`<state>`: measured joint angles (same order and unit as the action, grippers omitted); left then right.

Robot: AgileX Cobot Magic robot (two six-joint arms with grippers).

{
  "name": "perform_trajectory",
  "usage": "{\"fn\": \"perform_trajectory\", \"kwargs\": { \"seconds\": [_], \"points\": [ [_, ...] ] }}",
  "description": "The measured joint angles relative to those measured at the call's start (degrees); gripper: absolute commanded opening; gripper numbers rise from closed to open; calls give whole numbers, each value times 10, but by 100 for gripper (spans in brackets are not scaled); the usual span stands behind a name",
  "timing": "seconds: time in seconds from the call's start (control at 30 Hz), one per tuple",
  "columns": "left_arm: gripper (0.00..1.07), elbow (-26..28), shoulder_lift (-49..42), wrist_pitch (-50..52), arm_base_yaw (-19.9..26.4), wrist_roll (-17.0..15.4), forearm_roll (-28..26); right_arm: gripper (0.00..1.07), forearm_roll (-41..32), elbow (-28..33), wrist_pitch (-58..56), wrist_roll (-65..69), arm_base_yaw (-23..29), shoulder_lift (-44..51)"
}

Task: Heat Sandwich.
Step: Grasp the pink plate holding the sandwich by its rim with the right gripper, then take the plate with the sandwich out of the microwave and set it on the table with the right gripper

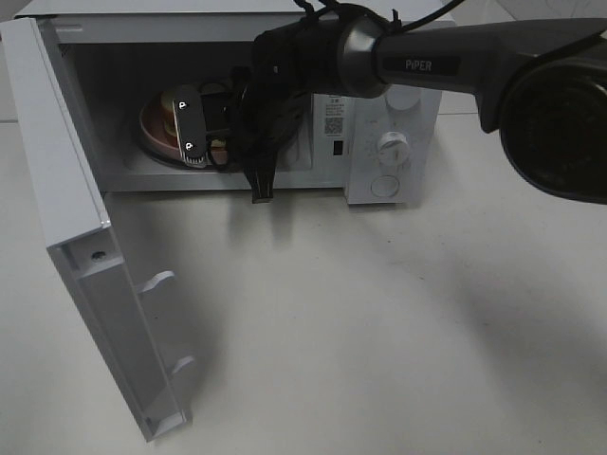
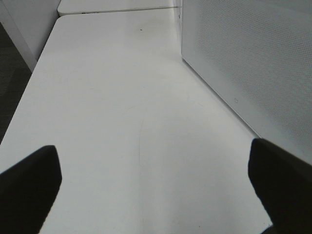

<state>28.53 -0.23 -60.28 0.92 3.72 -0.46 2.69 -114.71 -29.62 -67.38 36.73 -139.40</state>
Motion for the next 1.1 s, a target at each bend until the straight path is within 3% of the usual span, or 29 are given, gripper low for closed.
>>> {"fn": "perform_trajectory", "kwargs": {
  "seconds": [0.73, 1.1],
  "points": [
    [101, 0, 0, 0, 0, 0, 1, 0, -2, 5, -15, -5, 0, 6],
    [101, 0, 0, 0, 0, 0, 5, 0, -14, 80, 2, -75, 0, 52]
  ]
}}
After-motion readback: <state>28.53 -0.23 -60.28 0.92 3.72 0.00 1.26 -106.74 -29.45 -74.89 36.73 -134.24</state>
